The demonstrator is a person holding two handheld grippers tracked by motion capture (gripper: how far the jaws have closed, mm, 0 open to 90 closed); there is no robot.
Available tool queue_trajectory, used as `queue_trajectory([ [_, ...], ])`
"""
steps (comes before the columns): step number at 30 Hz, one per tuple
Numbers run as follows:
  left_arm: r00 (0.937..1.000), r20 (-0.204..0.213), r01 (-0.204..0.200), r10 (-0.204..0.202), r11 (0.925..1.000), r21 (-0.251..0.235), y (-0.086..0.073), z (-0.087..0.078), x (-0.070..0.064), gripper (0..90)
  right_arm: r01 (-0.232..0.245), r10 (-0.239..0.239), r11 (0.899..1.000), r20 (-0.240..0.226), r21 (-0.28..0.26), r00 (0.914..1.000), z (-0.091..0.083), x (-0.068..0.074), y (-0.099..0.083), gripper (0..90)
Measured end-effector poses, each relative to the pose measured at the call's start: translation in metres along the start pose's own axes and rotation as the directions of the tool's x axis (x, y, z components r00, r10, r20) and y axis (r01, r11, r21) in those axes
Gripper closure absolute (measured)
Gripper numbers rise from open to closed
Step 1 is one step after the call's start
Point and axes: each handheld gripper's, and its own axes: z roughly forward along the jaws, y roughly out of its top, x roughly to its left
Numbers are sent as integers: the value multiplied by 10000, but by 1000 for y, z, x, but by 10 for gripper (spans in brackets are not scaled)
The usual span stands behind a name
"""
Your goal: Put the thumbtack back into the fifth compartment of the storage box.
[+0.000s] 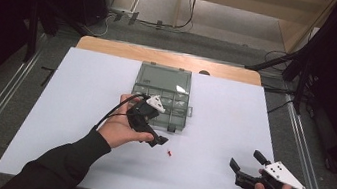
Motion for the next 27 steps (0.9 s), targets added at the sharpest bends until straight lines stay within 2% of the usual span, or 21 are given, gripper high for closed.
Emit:
queue_trajectory([
  [12,9992,264,-316,313,9994,107,-1,14,-13,5,-21,21,10000,-5,-21,10000,0,0,0,75],
  [18,9983,347,-479,471,9986,207,-2,20,-18,49,-14,14,10000,-10,-22,10000,1,0,0,75],
  [23,9967,417,-716,701,9968,362,-3,26,-23,139,-10,10,10000,3,-21,10000,1,0,0,75],
  [27,9957,295,-896,882,9947,514,-4,33,-28,212,0,0,10000,4,-20,10000,1,0,0,75],
])
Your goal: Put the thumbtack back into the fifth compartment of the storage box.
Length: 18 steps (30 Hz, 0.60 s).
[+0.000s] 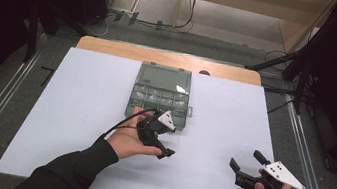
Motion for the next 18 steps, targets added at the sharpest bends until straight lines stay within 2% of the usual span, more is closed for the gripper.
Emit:
queue_trajectory([
  [3,10000,2,-95,95,9999,75,0,5,-3,302,-20,20,10000,2,-2,10000,0,0,0,75],
  [7,9996,144,-234,231,9995,202,1,9,-4,377,-36,36,10000,3,-2,10000,0,0,0,75],
  [18,9978,-36,-655,658,9966,503,0,23,-11,592,-20,20,10000,11,3,10000,0,0,0,76],
])
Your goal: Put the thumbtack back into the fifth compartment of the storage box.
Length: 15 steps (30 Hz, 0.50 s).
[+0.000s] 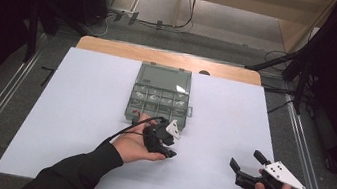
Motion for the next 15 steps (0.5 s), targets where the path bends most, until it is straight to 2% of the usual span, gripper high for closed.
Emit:
queue_trajectory([
  [5,9999,21,-124,124,9999,56,0,5,-1,666,6,-6,10000,22,-3,10000,0,0,0,76],
  [15,9995,166,-266,262,9993,262,0,12,0,742,7,-7,10000,44,-10,10000,0,0,0,76],
])
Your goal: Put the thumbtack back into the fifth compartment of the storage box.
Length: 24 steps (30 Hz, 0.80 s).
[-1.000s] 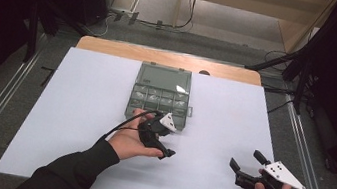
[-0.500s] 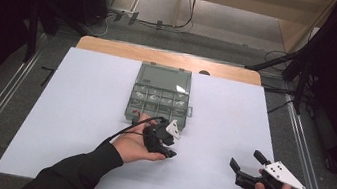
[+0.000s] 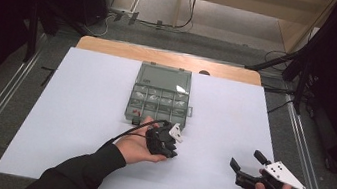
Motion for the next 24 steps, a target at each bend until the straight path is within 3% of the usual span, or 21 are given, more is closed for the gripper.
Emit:
queue_trajectory([
  [11,9997,62,221,-222,9996,165,-1,0,4,763,-4,4,10000,11,2,10000,0,0,0,76],
  [24,9965,100,824,-826,9965,169,-5,-4,9,758,17,-17,10000,18,5,10000,-1,0,0,77],
])
